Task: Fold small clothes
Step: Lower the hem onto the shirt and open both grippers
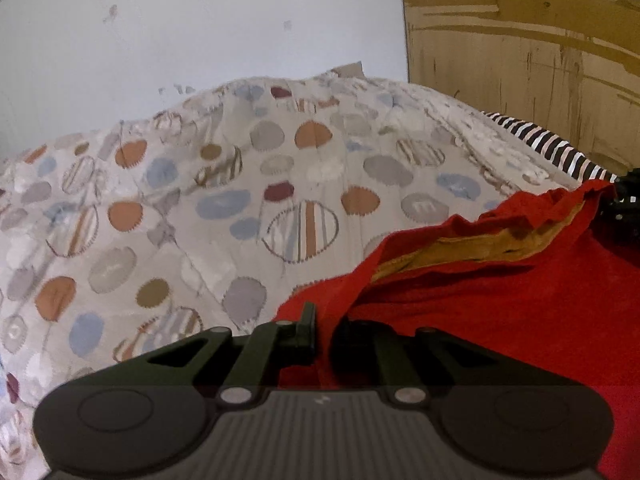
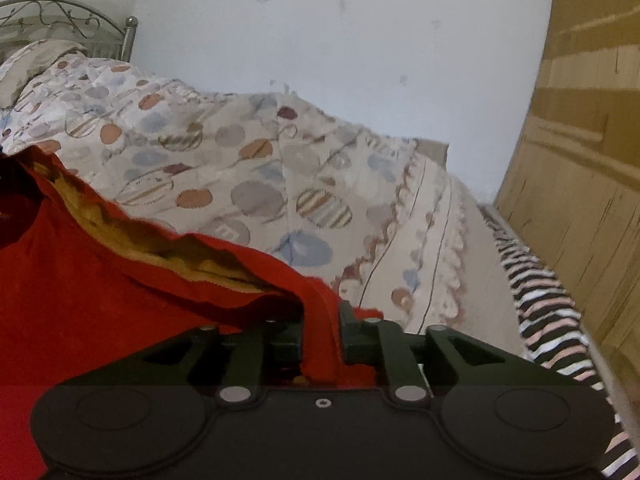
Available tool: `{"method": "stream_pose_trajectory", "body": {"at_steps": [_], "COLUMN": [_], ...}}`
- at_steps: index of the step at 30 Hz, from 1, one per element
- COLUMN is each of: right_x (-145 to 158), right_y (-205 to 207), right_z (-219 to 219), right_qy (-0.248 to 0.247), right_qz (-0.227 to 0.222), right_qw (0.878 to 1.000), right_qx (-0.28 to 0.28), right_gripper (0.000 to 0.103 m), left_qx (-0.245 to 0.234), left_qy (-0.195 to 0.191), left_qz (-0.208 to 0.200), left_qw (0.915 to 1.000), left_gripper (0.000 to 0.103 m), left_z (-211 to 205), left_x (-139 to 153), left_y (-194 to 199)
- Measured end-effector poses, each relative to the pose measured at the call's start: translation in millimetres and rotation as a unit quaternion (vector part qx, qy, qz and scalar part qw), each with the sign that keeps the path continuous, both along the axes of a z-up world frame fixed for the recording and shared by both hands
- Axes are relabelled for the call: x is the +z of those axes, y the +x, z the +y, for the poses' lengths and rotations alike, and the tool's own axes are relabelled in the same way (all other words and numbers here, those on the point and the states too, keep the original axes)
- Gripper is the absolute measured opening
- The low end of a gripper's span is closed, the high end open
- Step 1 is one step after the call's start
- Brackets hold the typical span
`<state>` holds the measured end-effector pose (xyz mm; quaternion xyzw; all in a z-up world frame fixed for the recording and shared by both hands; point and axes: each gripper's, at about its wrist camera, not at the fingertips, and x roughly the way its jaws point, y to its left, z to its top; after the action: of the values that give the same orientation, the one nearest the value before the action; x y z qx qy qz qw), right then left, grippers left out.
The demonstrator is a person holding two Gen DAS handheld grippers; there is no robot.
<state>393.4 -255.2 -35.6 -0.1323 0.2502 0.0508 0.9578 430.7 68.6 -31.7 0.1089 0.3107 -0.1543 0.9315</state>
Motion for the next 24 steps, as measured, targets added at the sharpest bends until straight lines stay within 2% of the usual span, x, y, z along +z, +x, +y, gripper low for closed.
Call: {"method": "stream_pose_trajectory", "body": {"at_steps": [1, 4, 5, 6, 7, 8, 9, 11, 14, 18, 24], "right_x": [-1.0, -2.1, -2.4, -2.3, -2.0, -1.9, -1.6, -0.4, -0.7, -2.6, -3.8], "right_y": [2.7, 8.0, 9.3, 10.5, 11.6, 12.8, 14.2, 17.0, 15.6, 5.4, -17.2], "right_z": [-2.1, -7.3, -10.5, -11.7, -13.4, -15.0, -17.9, -24.3, -35.1, -44.3, -49.3], "right_qy": [0.004, 0.020, 0.024, 0.027, 0.031, 0.036, 0.047, 0.072, 0.119, 0.145, 0.145], "right_qz": [0.003, 0.017, 0.018, 0.019, 0.019, 0.021, 0.024, 0.032, 0.038, 0.038, 0.022], "right_qw": [1.000, 1.000, 1.000, 0.999, 0.999, 0.999, 0.999, 0.997, 0.992, 0.989, 0.989], "right_qx": [-0.002, -0.004, -0.005, -0.006, -0.008, -0.010, -0.014, -0.018, -0.020, -0.013, 0.023], "right_gripper": [0.030, 0.042, 0.050, 0.055, 0.065, 0.074, 0.079, 0.093, 0.102, 0.102, 0.102], "left_qx": [0.003, 0.007, 0.008, 0.010, 0.014, 0.024, 0.039, 0.062, 0.074, 0.061, 0.020], "left_qy": [-0.004, -0.036, -0.051, -0.065, -0.081, -0.097, -0.109, -0.120, -0.133, -0.147, -0.100], "left_qz": [0.005, 0.030, 0.038, 0.046, 0.055, 0.059, 0.055, 0.040, 0.021, 0.009, -0.026], "left_qw": [1.0000, 0.9989, 0.9980, 0.9968, 0.9951, 0.9933, 0.9917, 0.9901, 0.9880, 0.9872, 0.9945], "left_gripper": [0.014, 0.027, 0.035, 0.050, 0.060, 0.075, 0.083, 0.089, 0.102, 0.102, 0.102], "left_z": [1.9, 15.1, 20.6, 26.1, 33.0, 40.7, 47.9, 59.5, 72.6, 80.3, 66.1], "left_x": [-0.9, 0.9, 3.5, 6.1, 8.4, 11.1, 14.2, 19.6, 24.6, 24.6, 11.9], "left_y": [2.4, 10.9, 12.9, 14.8, 17.1, 18.5, 18.8, 16.0, 9.1, -9.6, -49.7]}}
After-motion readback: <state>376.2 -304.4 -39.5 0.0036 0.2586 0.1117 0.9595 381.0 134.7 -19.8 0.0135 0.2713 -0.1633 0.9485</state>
